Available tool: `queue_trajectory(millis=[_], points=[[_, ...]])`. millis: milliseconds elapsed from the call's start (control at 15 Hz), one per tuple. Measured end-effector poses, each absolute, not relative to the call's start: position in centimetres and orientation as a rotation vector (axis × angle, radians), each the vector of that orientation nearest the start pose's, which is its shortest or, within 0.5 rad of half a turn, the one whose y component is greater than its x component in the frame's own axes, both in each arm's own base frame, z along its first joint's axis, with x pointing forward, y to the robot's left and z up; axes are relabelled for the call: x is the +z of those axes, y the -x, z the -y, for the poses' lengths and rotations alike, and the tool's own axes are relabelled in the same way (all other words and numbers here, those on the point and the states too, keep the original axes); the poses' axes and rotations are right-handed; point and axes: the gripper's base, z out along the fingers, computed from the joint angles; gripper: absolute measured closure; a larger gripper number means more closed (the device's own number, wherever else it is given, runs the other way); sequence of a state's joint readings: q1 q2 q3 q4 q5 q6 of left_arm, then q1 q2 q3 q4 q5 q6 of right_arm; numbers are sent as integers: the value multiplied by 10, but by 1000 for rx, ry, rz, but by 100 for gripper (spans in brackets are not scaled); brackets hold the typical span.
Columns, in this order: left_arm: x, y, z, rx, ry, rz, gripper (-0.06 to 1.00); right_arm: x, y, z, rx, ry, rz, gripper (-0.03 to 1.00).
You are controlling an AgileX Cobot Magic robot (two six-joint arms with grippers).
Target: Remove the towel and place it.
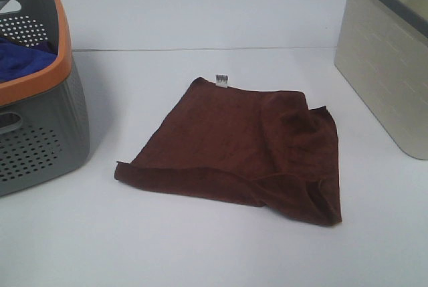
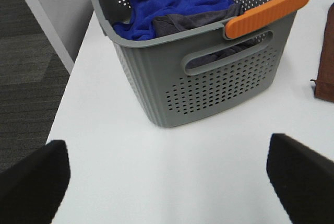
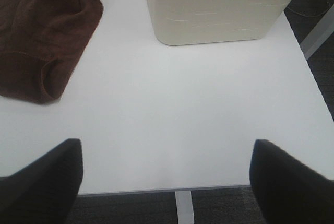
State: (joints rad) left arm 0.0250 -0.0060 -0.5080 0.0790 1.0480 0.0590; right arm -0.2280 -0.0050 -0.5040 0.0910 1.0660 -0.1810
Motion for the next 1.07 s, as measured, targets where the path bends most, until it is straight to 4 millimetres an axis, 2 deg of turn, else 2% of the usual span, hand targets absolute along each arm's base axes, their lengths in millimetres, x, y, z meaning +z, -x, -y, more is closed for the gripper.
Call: queue_trajectory(millis=[467, 800, 1067], points=[[281, 6, -3, 119, -63, -2016, -3, 279, 4, -12, -69, -75, -2029, 21], [281, 6, 4, 19, -67, -2014, -3, 279, 6, -11, 38, 96, -2029, 21], [281, 6, 4, 13, -67, -2014, -3, 279, 6, -10, 44, 118, -2029, 21]])
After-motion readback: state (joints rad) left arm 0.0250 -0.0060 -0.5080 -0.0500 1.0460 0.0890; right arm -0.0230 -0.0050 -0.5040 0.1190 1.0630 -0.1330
